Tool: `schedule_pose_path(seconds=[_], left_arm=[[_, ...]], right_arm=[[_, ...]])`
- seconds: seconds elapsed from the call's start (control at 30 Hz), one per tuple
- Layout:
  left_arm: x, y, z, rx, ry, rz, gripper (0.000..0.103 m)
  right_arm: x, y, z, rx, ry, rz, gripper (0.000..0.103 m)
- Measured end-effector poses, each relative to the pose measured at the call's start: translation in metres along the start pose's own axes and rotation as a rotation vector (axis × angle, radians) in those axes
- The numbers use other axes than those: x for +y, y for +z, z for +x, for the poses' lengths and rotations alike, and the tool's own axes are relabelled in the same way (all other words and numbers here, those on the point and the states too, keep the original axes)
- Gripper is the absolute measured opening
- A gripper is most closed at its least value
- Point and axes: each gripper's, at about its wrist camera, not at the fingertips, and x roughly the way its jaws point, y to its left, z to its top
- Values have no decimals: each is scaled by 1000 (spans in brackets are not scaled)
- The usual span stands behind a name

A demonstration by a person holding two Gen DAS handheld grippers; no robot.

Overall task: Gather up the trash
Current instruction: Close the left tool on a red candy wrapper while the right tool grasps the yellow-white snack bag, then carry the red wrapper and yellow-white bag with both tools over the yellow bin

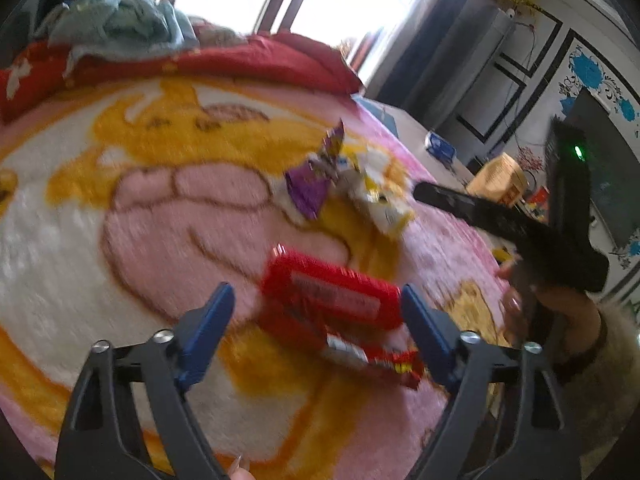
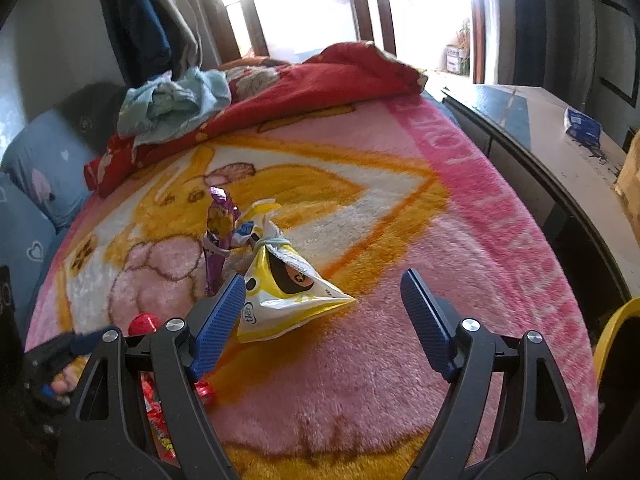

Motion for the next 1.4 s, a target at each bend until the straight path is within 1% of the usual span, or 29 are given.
schedule_pose_path(seconds=[0.1,0.17,0.3,0.43,0.47,0.53,0.57,0.63,0.67,0.73,0.8,0.83,0.97,1.0,1.03,1.2,1.33,1.37,1.4], left_arm=[[-2,-8,7,51,-39,-21,72],[-4,-12,11,71,-54,-23,67],[-12,-16,15,92,-52,8,60],[-17,-19,19,103,-35,35,54],[-19,-20,19,104,-33,40,50],[-19,-21,19,107,-23,48,45],[-20,-22,19,107,-18,53,44],[-20,-22,19,107,-14,59,43],[-20,-22,20,107,-12,62,37],[-21,-23,21,111,-9,69,33],[-22,-24,21,111,-14,72,25],[-21,-25,21,115,-17,73,14],[-24,-26,22,121,-31,81,14],[-24,-25,21,122,-36,81,13],[-25,-25,22,123,-43,81,13],[-36,-25,24,122,-74,103,12],[-48,-23,21,104,-97,125,12],[-52,-22,20,97,-103,135,12],[-55,-21,20,94,-107,141,12]], right_arm=[[4,2,9,22,12,-13,72],[8,4,16,37,11,-26,72],[17,6,28,62,24,-49,72],[24,4,42,93,13,-73,71],[23,3,44,99,12,-74,71],[22,0,48,116,9,-71,66],[20,-2,51,130,6,-63,62],[17,-6,53,135,13,-44,61],[16,-8,51,125,13,-42,58],[15,-11,48,116,7,-45,55],[13,-14,44,107,1,-41,53],[12,-15,43,105,1,-37,53],[6,-21,34,90,-1,-17,50],[5,-23,32,87,-2,-12,45],[3,-24,30,84,-2,-7,44],[-9,-30,17,72,-11,28,42],[-19,-32,5,47,-49,48,42],[-21,-33,1,37,-78,42,42],[-21,-33,-3,25,-125,20,42]])
